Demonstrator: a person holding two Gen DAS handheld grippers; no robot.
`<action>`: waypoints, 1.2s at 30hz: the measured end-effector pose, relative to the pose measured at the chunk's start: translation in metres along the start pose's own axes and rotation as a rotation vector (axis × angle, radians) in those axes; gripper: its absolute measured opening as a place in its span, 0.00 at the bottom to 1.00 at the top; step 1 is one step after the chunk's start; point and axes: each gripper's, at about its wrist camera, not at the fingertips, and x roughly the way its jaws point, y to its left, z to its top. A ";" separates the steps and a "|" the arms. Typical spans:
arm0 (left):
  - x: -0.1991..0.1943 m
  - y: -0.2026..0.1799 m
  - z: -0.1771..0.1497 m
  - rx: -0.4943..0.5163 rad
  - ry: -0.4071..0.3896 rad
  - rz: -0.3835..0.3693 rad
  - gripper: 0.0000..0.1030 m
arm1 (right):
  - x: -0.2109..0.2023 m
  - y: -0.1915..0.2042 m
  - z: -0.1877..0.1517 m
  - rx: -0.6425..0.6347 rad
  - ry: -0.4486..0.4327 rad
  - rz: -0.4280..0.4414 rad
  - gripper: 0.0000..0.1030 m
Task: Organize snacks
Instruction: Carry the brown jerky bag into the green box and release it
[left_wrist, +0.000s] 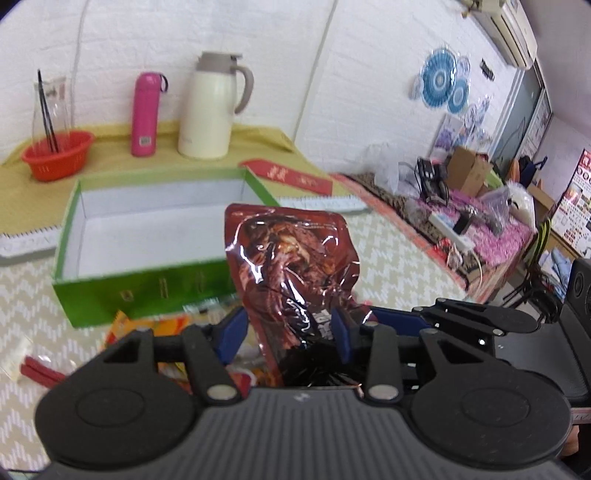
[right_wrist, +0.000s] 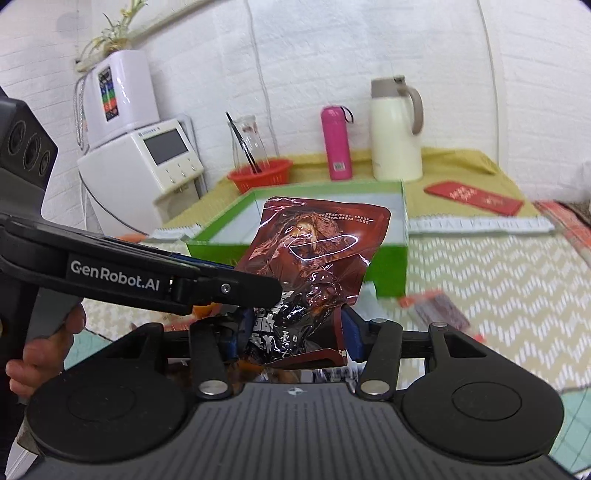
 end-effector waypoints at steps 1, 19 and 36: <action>-0.004 0.003 0.006 -0.008 -0.018 0.007 0.37 | 0.002 0.002 0.007 -0.014 -0.015 0.007 0.83; 0.073 0.076 0.088 -0.117 -0.072 0.057 0.36 | 0.103 -0.038 0.072 -0.037 -0.028 0.048 0.79; 0.155 0.099 0.089 -0.149 0.054 0.066 0.69 | 0.156 -0.076 0.054 -0.035 0.080 0.026 0.83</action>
